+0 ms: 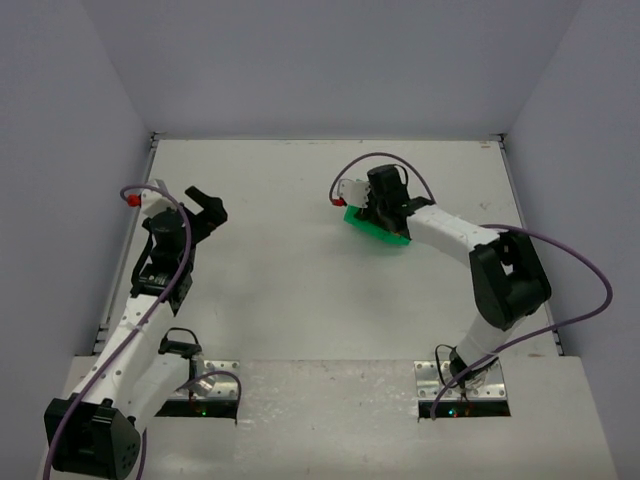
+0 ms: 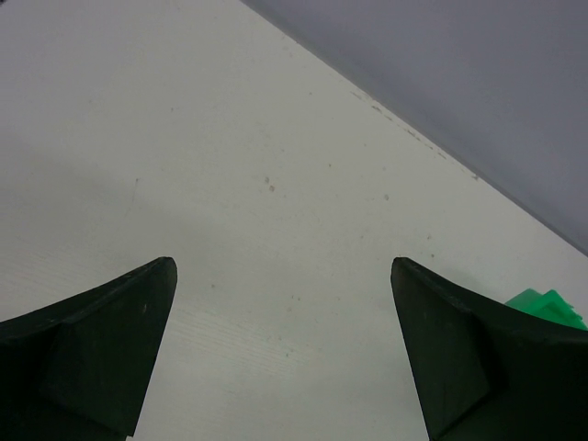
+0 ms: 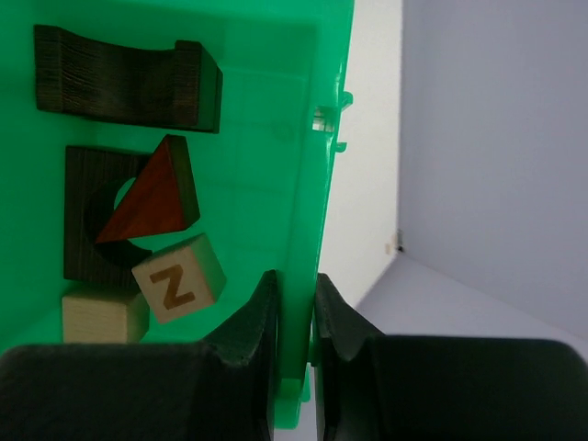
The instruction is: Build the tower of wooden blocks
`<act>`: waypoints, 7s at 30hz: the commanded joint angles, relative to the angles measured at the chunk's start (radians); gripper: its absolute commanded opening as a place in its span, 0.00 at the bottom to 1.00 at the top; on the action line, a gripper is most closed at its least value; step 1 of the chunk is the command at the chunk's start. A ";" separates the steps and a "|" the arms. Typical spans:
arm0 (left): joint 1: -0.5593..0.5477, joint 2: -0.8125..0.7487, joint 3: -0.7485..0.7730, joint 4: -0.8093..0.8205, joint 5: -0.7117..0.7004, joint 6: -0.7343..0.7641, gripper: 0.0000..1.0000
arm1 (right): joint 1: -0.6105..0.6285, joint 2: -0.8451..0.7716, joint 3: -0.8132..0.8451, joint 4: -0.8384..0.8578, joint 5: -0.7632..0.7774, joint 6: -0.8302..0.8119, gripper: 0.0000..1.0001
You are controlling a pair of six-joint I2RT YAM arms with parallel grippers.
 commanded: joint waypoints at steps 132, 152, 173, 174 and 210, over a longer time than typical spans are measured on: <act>0.007 0.026 0.016 -0.021 -0.023 -0.009 1.00 | -0.657 0.445 0.729 -0.488 -0.154 0.968 0.12; 0.007 0.014 0.015 -0.021 -0.006 -0.001 1.00 | -0.684 0.305 0.650 -0.427 -0.234 0.859 0.92; 0.008 -0.029 -0.041 0.071 0.202 -0.012 1.00 | 0.010 -0.293 -0.020 -0.354 -0.800 0.212 0.99; 0.007 -0.031 -0.048 0.080 0.216 -0.020 1.00 | 0.018 -0.278 -0.020 -0.345 -0.769 0.221 0.99; 0.007 0.027 -0.083 0.158 0.259 -0.046 1.00 | 0.036 0.243 0.260 -0.176 -0.579 0.328 0.82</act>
